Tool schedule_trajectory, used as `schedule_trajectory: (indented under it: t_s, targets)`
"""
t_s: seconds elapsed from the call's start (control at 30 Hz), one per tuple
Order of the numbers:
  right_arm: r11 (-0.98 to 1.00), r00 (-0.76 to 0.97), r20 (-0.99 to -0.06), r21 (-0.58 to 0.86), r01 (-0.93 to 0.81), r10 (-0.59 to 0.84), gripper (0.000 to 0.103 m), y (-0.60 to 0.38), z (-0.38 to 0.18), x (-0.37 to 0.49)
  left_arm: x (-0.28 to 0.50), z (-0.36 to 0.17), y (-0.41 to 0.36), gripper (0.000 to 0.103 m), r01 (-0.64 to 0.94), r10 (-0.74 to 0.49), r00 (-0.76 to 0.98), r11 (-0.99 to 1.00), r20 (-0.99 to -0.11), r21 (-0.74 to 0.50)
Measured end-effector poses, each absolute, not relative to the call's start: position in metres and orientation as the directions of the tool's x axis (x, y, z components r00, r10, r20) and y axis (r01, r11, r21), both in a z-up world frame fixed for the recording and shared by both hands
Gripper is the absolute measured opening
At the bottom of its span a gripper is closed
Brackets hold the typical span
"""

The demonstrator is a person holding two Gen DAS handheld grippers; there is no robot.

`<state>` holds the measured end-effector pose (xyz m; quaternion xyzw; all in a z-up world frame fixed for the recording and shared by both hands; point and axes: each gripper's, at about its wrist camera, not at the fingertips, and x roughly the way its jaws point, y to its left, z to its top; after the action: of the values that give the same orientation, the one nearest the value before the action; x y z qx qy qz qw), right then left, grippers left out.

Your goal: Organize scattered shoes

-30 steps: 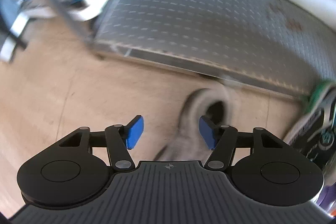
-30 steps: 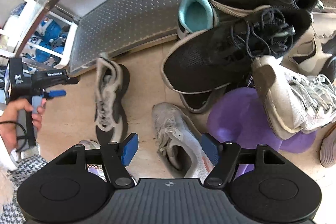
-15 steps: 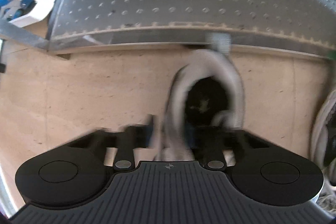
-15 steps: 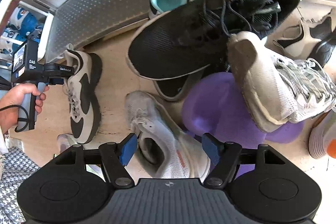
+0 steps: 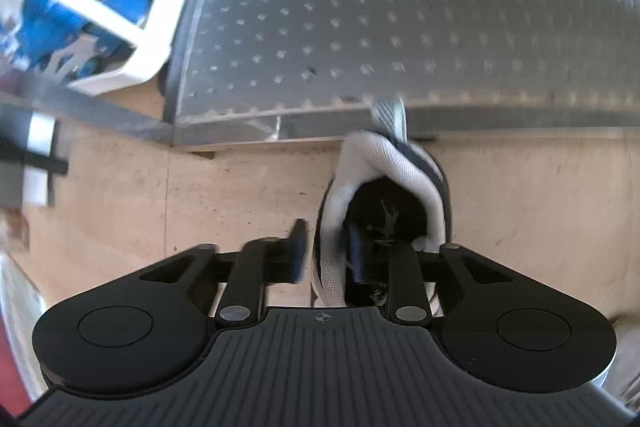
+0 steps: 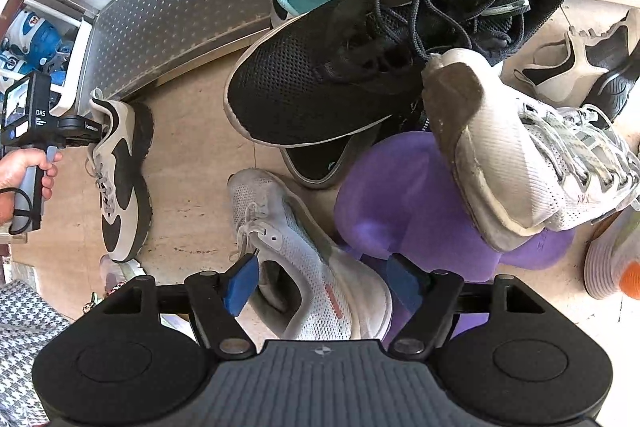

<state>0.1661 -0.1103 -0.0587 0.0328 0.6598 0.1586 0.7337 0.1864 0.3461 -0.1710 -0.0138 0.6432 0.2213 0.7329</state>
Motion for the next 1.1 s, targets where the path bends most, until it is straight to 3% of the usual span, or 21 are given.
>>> schedule_trajectory:
  t_s: [0.03,0.27,0.47,0.63,0.73,0.83,0.93,1.1]
  targets:
    - [0.946,0.081,-0.956,0.265,-0.185,0.283,0.077,-0.112,-0.054,0.165,0.185,-0.162,0.346,0.064,-0.365,0.301,0.074,0.895,-0.951,0.255]
    - [0.935,0.156,-0.929,0.307,-0.179,0.335,0.077,-0.121,-0.016,0.168,0.18,-0.082,0.292,0.071,-0.247,0.339,0.059,0.916,-0.939,0.315]
    - [0.92,0.291,-0.873,0.359,-0.161,0.391,0.077,-0.153,0.054,0.177,0.151,0.004,0.199,0.08,-0.083,0.162,0.134,0.985,-0.978,0.152]
    - [0.931,0.465,-0.807,0.336,-0.144,0.364,0.08,-0.211,0.115,0.164,0.08,0.072,0.113,0.089,0.129,0.01,0.241,0.991,-0.97,0.043]
    - [0.928,0.54,-0.764,0.361,-0.094,0.352,0.08,-0.249,0.122,0.155,0.047,0.079,0.08,0.089,0.135,-0.009,0.269,0.99,-0.963,0.028]
    - [0.926,0.572,-0.767,0.376,0.03,0.292,0.078,-0.273,0.099,0.153,0.042,0.057,0.069,0.09,0.029,-0.025,0.289,0.999,-0.957,-0.018]
    - [0.948,0.545,-0.821,0.287,0.134,0.171,0.065,-0.282,0.066,0.162,0.062,0.028,0.065,0.086,0.008,-0.055,0.215,0.998,-0.975,-0.055]
    - [0.969,0.482,-0.87,0.197,0.147,0.104,0.054,-0.282,0.04,0.177,0.09,0.008,0.044,0.086,0.134,0.024,0.234,0.989,-0.972,0.056]
